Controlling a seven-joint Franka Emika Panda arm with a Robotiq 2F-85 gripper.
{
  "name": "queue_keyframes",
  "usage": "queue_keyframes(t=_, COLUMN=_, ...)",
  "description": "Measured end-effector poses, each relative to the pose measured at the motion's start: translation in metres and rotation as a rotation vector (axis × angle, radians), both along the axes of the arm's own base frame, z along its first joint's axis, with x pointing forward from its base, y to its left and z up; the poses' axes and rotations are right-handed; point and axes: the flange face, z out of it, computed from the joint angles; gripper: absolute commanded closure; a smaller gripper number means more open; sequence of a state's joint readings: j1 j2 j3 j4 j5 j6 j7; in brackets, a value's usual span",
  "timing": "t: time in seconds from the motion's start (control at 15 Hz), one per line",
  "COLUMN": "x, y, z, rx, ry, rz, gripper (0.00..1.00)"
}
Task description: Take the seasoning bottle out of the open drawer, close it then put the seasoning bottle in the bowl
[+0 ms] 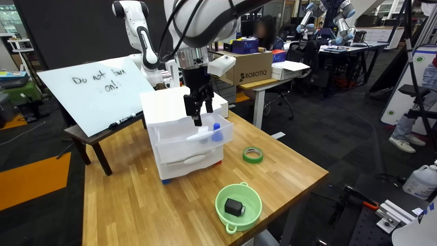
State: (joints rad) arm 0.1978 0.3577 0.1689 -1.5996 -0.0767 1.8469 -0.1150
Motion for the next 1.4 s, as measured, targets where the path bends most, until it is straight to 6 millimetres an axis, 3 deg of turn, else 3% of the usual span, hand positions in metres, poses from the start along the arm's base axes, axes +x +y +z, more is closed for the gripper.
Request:
queue_keyframes(t=0.8, x=-0.012, y=0.001, z=-0.019, rx=0.027, ry=0.028, rz=-0.166, gripper=0.0)
queue_keyframes(t=1.4, x=-0.029, y=-0.001, z=-0.015, rx=0.03, ry=-0.005, rz=-0.211, gripper=0.0)
